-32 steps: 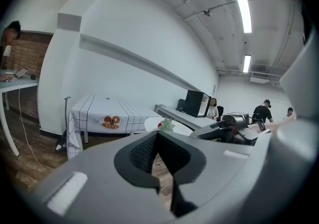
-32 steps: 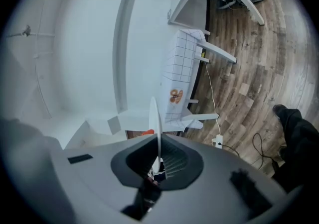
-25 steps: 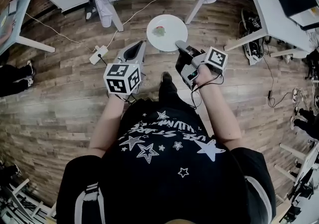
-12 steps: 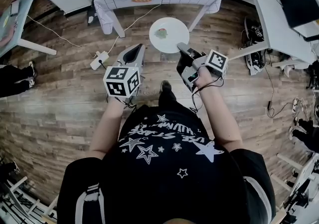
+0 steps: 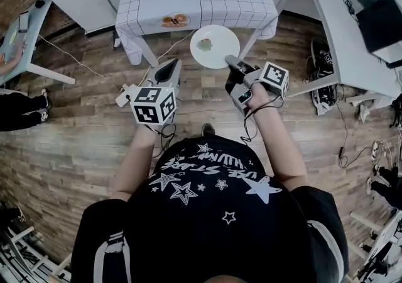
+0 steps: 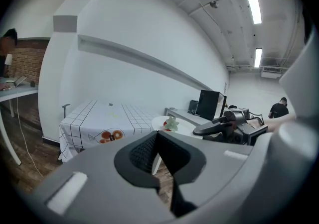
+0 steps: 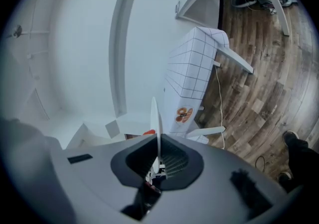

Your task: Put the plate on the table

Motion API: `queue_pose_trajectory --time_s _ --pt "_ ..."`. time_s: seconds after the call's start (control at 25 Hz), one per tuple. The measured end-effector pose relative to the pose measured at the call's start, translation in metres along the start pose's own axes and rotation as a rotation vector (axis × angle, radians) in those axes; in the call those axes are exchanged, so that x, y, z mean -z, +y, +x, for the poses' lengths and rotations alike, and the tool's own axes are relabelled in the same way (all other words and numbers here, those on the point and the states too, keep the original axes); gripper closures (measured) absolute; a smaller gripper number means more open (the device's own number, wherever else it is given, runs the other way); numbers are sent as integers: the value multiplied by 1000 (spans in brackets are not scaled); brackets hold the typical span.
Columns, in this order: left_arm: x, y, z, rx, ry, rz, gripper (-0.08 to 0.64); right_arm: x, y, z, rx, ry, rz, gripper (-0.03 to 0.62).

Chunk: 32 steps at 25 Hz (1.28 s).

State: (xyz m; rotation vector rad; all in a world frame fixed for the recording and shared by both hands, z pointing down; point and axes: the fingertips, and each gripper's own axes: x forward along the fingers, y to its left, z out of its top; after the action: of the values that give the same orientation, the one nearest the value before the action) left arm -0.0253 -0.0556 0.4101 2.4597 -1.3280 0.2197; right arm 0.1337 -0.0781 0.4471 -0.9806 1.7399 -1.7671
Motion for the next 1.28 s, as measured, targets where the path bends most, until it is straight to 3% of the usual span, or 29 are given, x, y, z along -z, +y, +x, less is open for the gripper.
queue_pose_trajectory --time_s 0.44,0.72,1.08,1.28 --pt "-16 7 28 -119 -22 -21 551 -48 -6 10 32 78 17 571" --pt "-20 24 23 -180 -15 -33 551 -47 -7 21 23 111 41 571" --pt "-19 46 49 -172 -15 -59 551 -59 -15 45 44 119 30 571" --pt "-46 72 73 -155 -3 -82 551 -75 4 79 62 121 28 571"
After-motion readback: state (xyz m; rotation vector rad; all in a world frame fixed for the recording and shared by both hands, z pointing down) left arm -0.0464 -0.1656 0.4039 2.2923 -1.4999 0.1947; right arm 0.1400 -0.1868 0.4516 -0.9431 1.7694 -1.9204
